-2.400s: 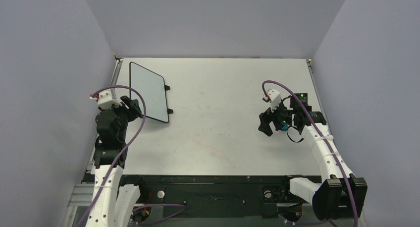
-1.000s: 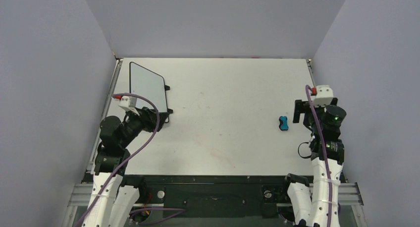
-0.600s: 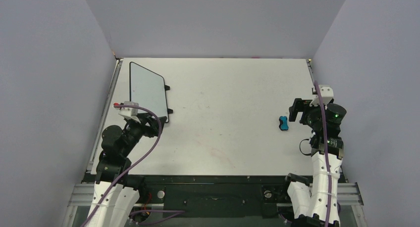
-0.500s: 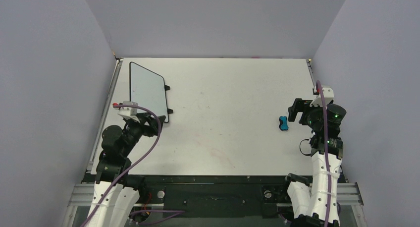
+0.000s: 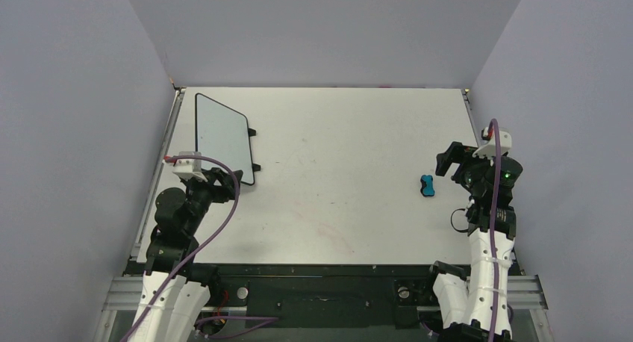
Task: Erase the whiteboard
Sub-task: Reset both arms
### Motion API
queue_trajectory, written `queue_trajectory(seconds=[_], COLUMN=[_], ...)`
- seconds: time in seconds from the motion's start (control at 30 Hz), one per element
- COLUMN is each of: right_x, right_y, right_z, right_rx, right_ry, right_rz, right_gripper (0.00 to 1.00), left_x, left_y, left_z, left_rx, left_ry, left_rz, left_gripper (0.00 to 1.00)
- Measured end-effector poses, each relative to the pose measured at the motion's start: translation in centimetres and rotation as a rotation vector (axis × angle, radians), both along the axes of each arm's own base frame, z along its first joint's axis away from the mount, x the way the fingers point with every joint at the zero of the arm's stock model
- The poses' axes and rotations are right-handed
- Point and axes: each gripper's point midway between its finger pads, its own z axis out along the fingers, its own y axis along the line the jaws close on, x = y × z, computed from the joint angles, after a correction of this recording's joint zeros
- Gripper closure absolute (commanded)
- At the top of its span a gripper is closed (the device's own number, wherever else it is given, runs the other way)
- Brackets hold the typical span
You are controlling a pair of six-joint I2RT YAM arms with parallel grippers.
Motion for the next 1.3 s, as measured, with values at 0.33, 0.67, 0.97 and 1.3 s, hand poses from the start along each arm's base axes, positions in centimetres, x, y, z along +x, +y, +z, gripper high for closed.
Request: queue_trajectory(seconds=[0.33,0.67,0.97,1.3], right_x=[0.3,0.3,0.3,0.2], right_y=[0.5,1.5,1.6,1.5], right_z=[-0.7,-0.7,-0.8,-0.9], right_rx=[0.021,0.041,0.029,0.021], right_ry=[0.022,0.022,0.021,0.026], right_rz=[0.035,0.092,0.101,0.103], right_gripper=[0.14,0.14,0.14,0.13], left_x=[0.1,0.1,0.1,0.2], left_y=[0.2,0.1,0.1,0.2], left_z=[-1.1,-1.2,-1.2,-1.2], left_rx=[0.005,0.006,0.007,0.008], left_ry=[0.022,0.026,0.026,0.026], left_rz=[0.009,0.004,0.005,0.011], left_gripper=[0.33,0.33,0.33,0.33])
